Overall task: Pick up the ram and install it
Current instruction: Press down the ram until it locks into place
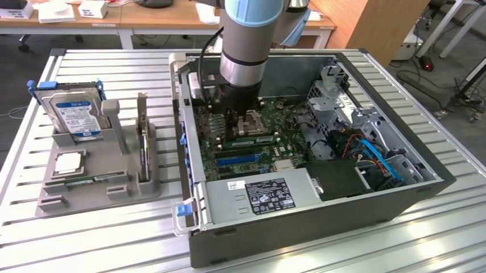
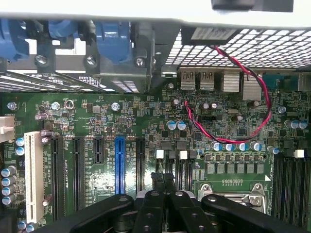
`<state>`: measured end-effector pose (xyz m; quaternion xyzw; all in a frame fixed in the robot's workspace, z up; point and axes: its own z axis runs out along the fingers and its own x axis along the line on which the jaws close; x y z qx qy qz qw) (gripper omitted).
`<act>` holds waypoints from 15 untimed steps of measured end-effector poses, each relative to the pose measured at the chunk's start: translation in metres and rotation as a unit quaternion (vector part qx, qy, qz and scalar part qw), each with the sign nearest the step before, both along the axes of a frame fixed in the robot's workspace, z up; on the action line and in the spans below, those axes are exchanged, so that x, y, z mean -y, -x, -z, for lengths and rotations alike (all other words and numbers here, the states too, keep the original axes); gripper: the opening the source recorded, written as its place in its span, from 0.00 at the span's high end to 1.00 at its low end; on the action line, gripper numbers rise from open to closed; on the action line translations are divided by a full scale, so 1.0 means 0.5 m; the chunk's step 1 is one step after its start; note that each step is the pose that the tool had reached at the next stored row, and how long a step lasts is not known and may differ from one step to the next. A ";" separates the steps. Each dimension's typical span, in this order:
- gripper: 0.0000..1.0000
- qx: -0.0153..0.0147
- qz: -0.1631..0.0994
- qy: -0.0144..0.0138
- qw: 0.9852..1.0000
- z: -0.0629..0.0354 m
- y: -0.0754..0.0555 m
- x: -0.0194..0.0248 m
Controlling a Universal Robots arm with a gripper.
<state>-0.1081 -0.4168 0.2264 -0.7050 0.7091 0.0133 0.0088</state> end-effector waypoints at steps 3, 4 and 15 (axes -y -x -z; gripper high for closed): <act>0.91 0.000 0.000 0.000 1.000 0.001 0.000 0.0000; 0.91 0.000 0.000 0.000 1.000 0.002 0.000 0.0001; 0.91 0.000 0.000 0.000 1.000 0.005 0.000 0.0008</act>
